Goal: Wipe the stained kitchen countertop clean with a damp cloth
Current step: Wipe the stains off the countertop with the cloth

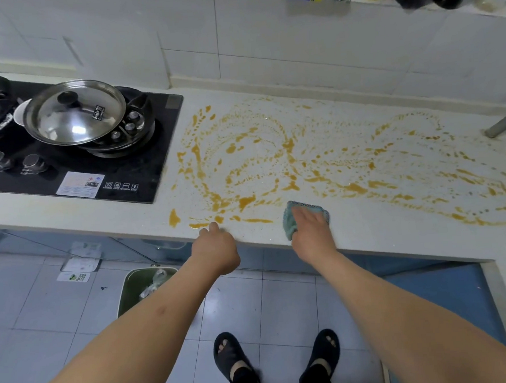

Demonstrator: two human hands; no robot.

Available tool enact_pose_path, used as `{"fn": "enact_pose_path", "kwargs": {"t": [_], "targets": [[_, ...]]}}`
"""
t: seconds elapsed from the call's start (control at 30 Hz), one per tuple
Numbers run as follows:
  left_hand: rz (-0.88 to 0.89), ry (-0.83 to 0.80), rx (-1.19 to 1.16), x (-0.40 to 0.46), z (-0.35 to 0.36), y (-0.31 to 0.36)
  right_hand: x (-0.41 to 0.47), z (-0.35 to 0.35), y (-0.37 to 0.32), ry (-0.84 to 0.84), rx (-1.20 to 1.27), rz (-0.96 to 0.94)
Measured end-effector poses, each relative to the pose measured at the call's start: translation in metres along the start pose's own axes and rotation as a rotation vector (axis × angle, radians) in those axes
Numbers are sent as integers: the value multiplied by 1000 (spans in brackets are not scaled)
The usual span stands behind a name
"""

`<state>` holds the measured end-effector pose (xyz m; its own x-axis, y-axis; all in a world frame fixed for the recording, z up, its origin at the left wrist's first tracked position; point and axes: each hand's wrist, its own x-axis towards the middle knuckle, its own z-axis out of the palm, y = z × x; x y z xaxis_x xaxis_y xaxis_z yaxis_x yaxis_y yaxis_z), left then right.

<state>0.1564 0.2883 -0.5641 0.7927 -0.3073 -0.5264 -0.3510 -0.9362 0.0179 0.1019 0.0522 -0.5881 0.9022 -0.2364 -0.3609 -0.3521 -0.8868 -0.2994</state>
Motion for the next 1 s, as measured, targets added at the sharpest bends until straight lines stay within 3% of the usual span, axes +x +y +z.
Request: {"fn": "enact_pose_path", "kwargs": {"t": [0.1, 0.27, 0.47, 0.57, 0.67, 1.0], "targets": [[4, -8, -7, -1, -1, -2, 4, 8, -3, -13, -137, -15], [4, -17, -34, -5, 1, -4, 7, 24, -20, 75, -91, 59], [3, -28, -45, -6, -1, -3, -4, 24, -6, 9, -296, -336], [7, -31, -38, -7, 0, -4, 1, 9, 19, 64, -329, -195], [2, -32, -44, -8, 1, -2, 14, 3, 23, 74, -208, -40], [44, 8, -50, -5, 3, -10, 55, 13, -64, 7, -13, -28]]}}
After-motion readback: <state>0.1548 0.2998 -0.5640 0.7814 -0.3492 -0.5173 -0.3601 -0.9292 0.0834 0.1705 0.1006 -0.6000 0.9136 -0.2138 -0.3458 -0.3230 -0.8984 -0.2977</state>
